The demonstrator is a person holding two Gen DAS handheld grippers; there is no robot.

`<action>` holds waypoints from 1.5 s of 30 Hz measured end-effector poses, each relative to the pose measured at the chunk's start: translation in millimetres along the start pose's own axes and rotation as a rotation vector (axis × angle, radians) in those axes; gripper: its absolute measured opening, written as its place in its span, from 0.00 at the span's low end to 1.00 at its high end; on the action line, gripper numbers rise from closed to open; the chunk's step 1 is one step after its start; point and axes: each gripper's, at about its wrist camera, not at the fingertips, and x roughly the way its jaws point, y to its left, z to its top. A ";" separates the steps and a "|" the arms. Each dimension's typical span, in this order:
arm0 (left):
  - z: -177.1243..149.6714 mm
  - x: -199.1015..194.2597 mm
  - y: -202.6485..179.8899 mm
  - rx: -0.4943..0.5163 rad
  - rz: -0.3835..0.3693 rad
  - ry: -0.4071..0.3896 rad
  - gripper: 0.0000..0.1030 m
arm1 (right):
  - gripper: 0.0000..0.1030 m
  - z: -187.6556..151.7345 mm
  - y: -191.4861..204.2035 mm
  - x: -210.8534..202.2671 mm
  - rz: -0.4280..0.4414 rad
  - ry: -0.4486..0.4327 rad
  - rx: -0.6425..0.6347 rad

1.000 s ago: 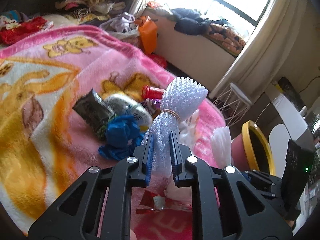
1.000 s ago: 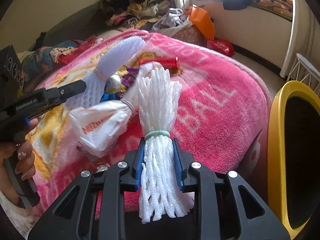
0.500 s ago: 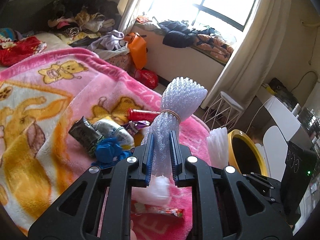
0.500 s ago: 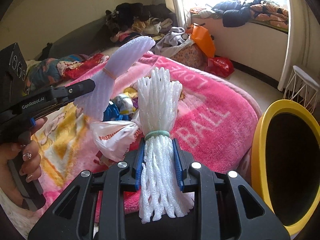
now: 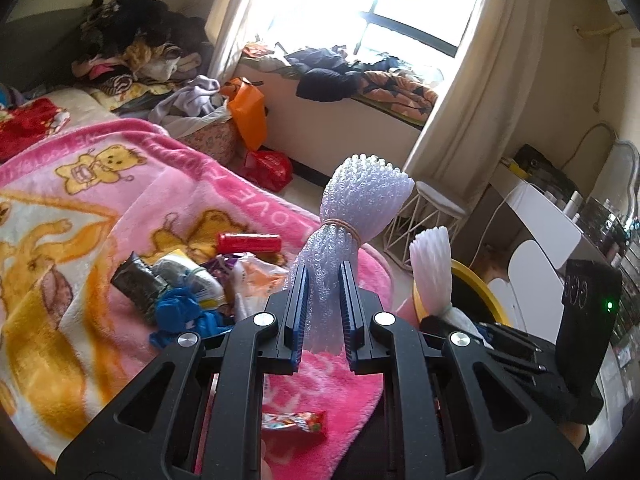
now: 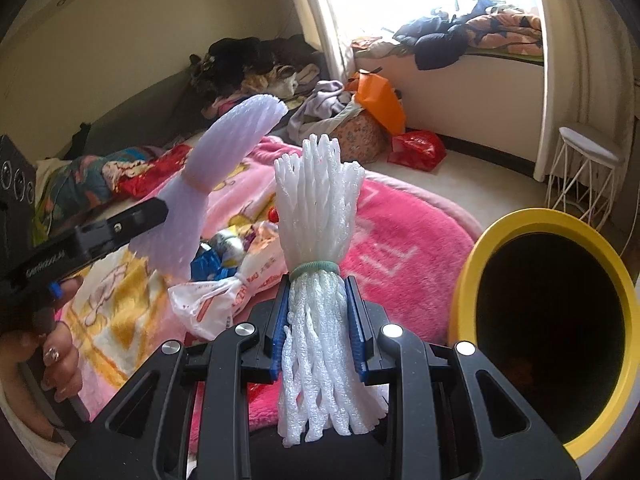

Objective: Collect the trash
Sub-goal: 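Carry both white foam nets over the yellow bin and open both tools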

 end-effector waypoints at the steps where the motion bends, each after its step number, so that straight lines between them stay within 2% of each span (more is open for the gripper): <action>1: -0.4 -0.4 -2.7 0.005 -0.002 0.000 0.11 | 0.24 0.9 -1.5 -2.6 -0.007 -0.008 0.001; 19: -7.6 7.0 -47.3 0.084 -0.029 0.018 0.11 | 0.24 5.2 -40.5 -34.1 -0.068 -0.079 0.106; 31: -17.3 30.0 -75.3 0.126 -0.056 0.061 0.11 | 0.24 -0.4 -88.2 -44.0 -0.184 -0.087 0.215; 45: -32.2 74.3 -117.0 0.176 -0.097 0.139 0.11 | 0.24 -27.1 -150.8 -53.1 -0.305 -0.060 0.369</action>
